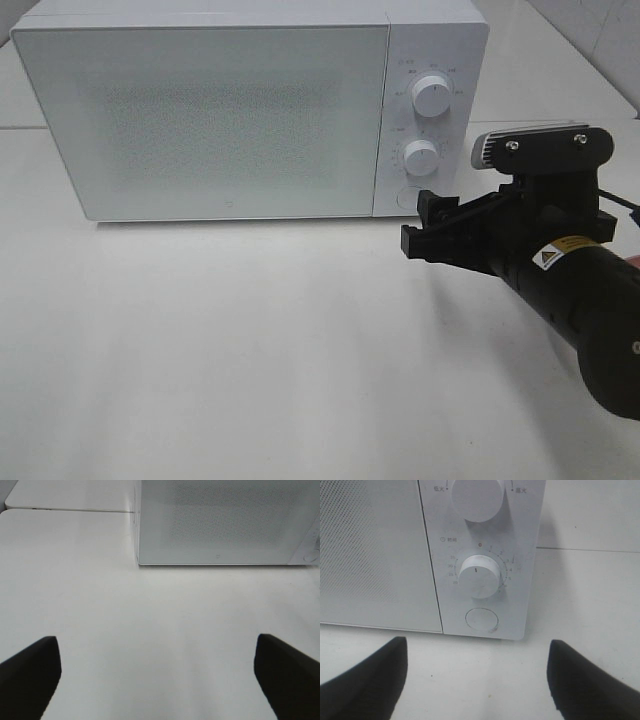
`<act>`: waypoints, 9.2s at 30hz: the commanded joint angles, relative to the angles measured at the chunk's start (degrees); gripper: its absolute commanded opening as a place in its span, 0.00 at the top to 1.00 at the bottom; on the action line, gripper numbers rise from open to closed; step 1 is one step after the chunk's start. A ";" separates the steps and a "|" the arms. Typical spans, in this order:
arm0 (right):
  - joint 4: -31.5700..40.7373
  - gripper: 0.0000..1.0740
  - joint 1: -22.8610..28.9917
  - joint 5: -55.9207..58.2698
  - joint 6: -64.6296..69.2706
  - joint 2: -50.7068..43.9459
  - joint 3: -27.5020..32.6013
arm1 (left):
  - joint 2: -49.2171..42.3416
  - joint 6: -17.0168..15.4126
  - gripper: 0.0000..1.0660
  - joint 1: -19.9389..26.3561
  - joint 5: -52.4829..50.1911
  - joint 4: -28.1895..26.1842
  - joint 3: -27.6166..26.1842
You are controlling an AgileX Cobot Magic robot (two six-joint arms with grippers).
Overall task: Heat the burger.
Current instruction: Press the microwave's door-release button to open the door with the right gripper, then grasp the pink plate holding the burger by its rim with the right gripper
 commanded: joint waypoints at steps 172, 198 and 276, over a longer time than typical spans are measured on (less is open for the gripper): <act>-3.61 1.00 -12.09 -9.11 84.40 32.60 -38.90 | -1.03 -0.23 0.08 0.06 0.34 0.80 0.11; -5.21 1.00 -11.23 14.04 80.56 24.35 -27.10 | -1.03 -0.23 0.08 0.06 0.34 0.74 0.11; -60.50 0.10 -32.72 88.18 33.58 -2.06 -19.37 | -1.03 -0.23 0.08 0.06 0.34 0.74 0.11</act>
